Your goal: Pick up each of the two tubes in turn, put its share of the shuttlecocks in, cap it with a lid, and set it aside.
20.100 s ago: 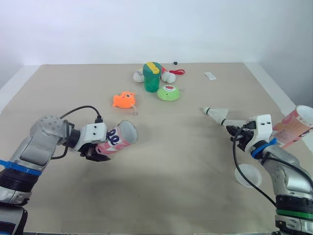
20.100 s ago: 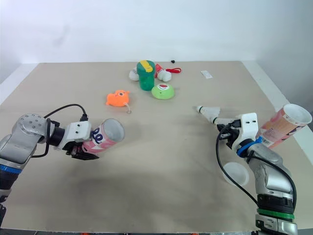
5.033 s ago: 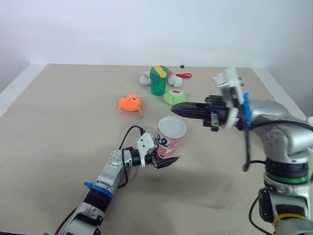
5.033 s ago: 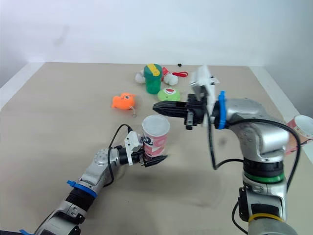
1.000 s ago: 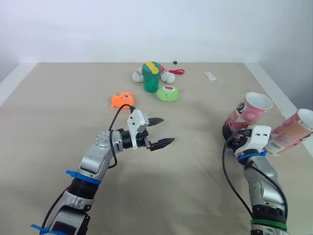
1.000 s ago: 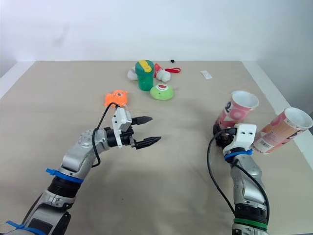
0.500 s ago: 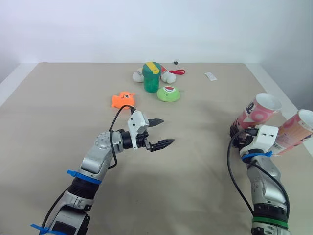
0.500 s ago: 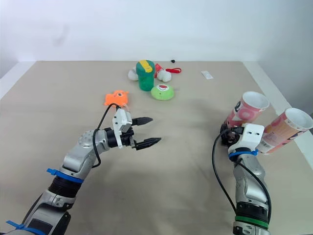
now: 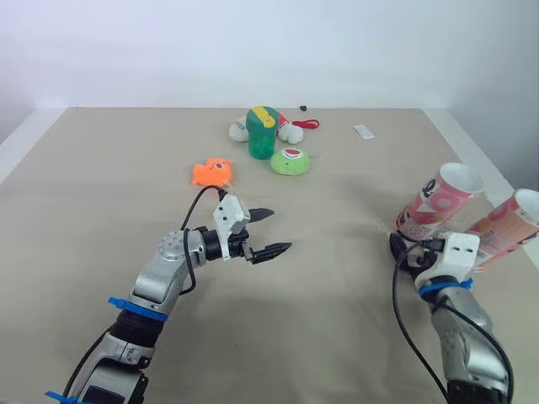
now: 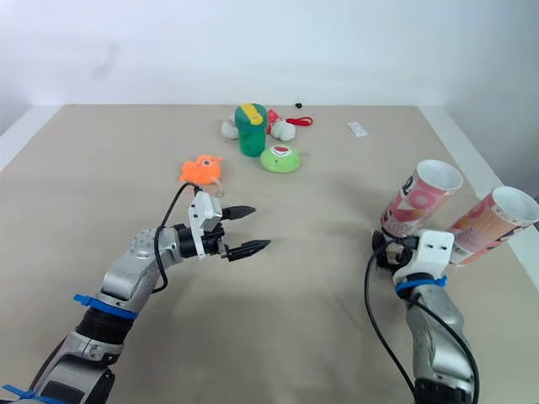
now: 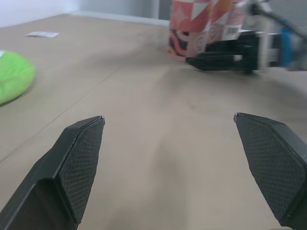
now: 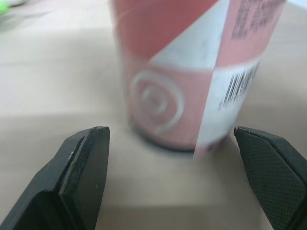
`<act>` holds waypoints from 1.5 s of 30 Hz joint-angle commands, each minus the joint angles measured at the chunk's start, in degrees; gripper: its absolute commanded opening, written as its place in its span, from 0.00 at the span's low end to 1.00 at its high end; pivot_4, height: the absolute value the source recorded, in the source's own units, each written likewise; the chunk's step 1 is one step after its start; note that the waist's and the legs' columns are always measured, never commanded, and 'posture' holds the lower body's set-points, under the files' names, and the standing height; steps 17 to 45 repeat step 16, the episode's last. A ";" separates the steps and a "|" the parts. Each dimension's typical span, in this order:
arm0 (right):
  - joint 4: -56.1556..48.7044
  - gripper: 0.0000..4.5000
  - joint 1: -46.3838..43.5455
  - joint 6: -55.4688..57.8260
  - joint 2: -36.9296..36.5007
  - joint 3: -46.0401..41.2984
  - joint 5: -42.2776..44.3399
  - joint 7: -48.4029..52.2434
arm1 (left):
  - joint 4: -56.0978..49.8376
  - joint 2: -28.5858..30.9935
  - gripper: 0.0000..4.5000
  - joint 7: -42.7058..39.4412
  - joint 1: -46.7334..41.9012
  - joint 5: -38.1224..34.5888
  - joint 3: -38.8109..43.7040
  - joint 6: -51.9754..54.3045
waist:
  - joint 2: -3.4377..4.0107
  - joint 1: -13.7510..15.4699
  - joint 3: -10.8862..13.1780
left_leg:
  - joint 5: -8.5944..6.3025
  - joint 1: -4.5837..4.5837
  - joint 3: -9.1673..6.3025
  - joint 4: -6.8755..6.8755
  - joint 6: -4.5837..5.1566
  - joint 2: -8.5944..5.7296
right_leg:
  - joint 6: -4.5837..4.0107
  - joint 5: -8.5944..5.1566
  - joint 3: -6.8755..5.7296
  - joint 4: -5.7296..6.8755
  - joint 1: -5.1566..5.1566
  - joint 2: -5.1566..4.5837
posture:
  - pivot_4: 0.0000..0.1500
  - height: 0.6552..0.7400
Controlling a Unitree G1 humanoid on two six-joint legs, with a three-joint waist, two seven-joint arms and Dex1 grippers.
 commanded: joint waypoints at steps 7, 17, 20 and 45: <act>-11.18 0.98 -2.67 -0.57 -9.36 15.45 2.86 21.13 | -8.66 3.25 1.00 9.71 10.88 1.50 9.11 -3.24 | 0.02 -0.49 0.11 | 0.14 0.14 0.06 0.08 0.08 0.14 | 0.24 0.14 0.07 0.01 0.04 0.16 | 1.00 1.00; -4.14 0.98 -8.99 -2.64 -6.65 18.65 1.11 21.02 | -16.08 3.87 1.00 14.25 15.52 1.72 9.59 1.43 | -0.08 0.42 0.16 | 0.17 -0.01 0.07 0.10 0.05 0.03 | 0.28 0.14 0.04 -0.03 0.00 -0.03 | 1.00 1.00; -4.14 0.98 -8.99 -2.64 -6.65 18.65 1.11 21.02 | -16.08 3.87 1.00 14.25 15.52 1.72 9.59 1.43 | -0.08 0.42 0.16 | 0.17 -0.01 0.07 0.10 0.05 0.03 | 0.28 0.14 0.04 -0.03 0.00 -0.03 | 1.00 1.00; -4.14 0.98 -8.99 -2.64 -6.65 18.65 1.11 21.02 | -16.08 3.87 1.00 14.25 15.52 1.72 9.59 1.43 | -0.08 0.42 0.16 | 0.17 -0.01 0.07 0.10 0.05 0.03 | 0.28 0.14 0.04 -0.03 0.00 -0.03 | 1.00 1.00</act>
